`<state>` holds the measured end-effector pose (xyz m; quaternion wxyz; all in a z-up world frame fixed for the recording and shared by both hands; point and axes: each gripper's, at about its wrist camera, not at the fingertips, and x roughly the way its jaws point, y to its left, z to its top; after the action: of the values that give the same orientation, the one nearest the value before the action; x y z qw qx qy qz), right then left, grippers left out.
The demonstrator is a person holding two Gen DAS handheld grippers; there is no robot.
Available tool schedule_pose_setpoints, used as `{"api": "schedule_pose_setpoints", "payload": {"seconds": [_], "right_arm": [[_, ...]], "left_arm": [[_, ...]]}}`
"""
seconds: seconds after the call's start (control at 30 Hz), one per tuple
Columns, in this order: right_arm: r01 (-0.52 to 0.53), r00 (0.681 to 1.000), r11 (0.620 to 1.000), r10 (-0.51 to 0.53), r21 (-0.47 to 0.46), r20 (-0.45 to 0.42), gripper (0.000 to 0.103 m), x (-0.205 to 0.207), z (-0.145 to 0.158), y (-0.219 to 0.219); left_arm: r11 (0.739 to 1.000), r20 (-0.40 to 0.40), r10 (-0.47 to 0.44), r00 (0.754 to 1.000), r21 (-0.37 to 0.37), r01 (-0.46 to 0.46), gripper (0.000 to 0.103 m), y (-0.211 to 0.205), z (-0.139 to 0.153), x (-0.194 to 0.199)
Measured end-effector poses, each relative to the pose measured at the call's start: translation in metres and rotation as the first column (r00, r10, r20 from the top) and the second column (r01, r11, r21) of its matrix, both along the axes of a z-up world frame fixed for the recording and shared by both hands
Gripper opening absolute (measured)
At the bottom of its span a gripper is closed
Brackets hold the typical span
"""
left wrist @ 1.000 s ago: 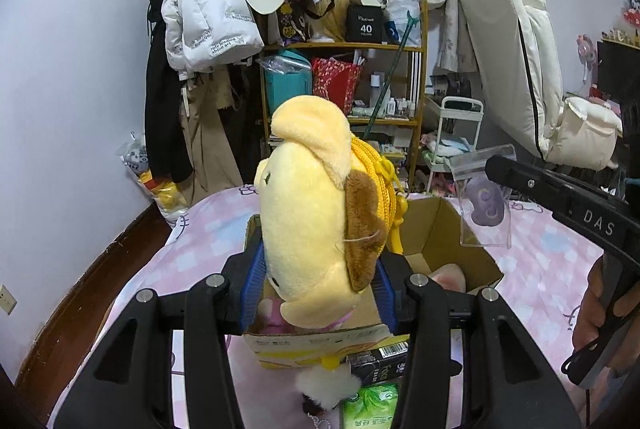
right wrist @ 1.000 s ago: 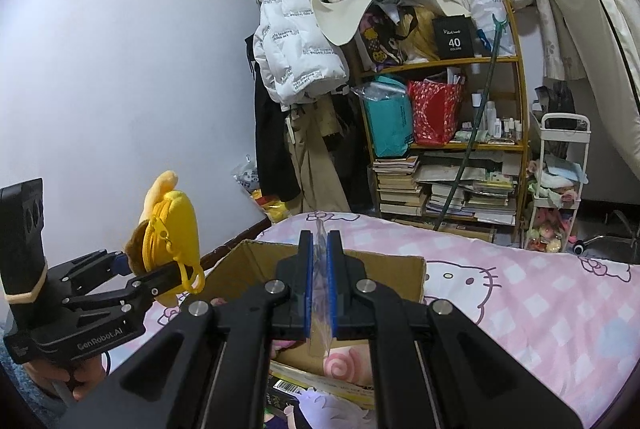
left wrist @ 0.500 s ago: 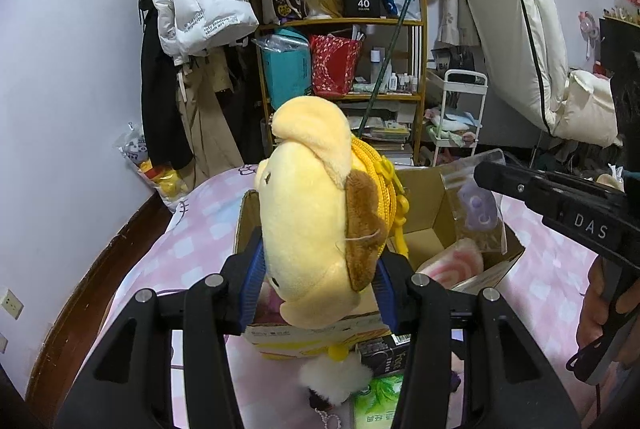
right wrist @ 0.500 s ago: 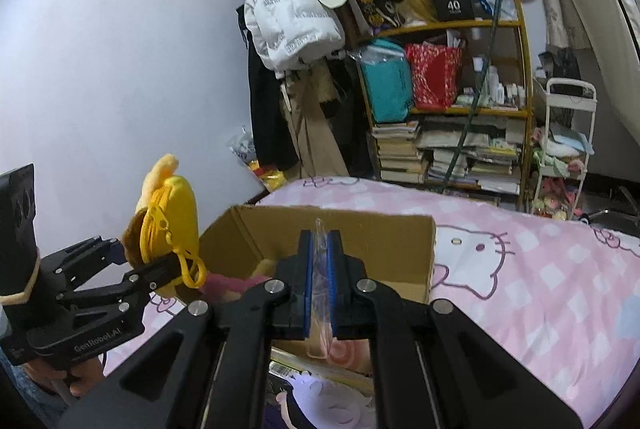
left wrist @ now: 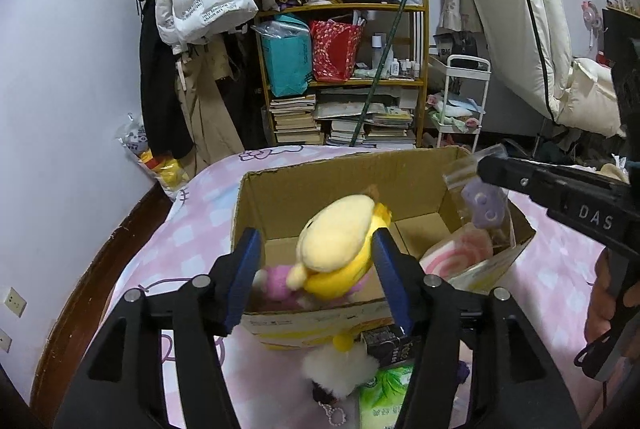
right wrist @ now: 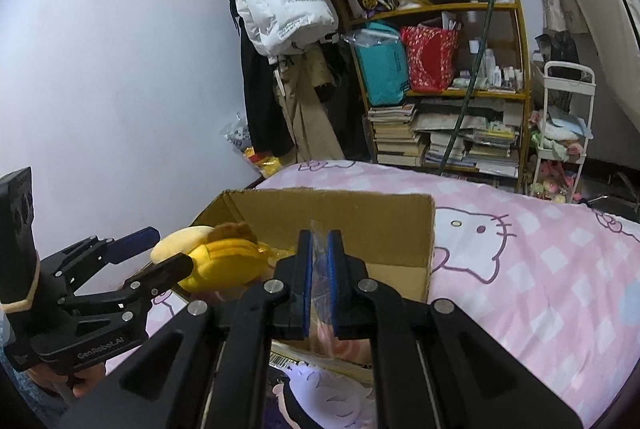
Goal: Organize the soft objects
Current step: 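Lift the yellow doll with the left tool and lower it into the box, then open the right tool to drop the clear plastic bag into the box, then move the left tool to the green tissue pack while the right tool approaches the white-haired plush doll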
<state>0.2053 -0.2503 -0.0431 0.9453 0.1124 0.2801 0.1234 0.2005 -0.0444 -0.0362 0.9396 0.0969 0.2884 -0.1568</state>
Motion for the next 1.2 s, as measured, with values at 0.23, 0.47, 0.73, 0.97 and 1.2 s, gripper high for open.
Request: {"api": "schedule_pose_setpoints", "payload": {"seconds": [0.23,0.47,0.73,0.97,1.2], "right_arm": [[-0.017,1.000,0.999,0.017,0.040,-0.005,0.022,-0.003,0.000,-0.001],[0.004,1.000,0.999,-0.004,0.032,-0.003,0.049,-0.012,0.005,-0.001],[0.029,0.999,0.999,-0.029,-0.025,-0.027,0.084,-0.029,0.015,0.003],[0.045,0.999,0.997,-0.046,-0.057,-0.029,0.100,-0.045,0.022,0.005],[0.074,0.996,0.995,-0.077,-0.073,-0.036,0.103,-0.058,0.024,0.006]], "left_arm": [[0.999,-0.039,0.050,0.998,0.021,-0.049,0.070,0.000,0.000,-0.005],[0.997,-0.010,0.068,0.998,0.032,-0.067,0.084,0.007,0.009,-0.020],[0.997,-0.010,0.076,0.997,0.002,-0.076,0.093,0.016,0.021,-0.040],[0.997,-0.030,0.072,0.997,-0.003,-0.072,0.096,0.022,0.025,-0.056],[0.996,-0.083,0.086,0.993,-0.004,-0.086,0.096,0.023,0.026,-0.066]]}}
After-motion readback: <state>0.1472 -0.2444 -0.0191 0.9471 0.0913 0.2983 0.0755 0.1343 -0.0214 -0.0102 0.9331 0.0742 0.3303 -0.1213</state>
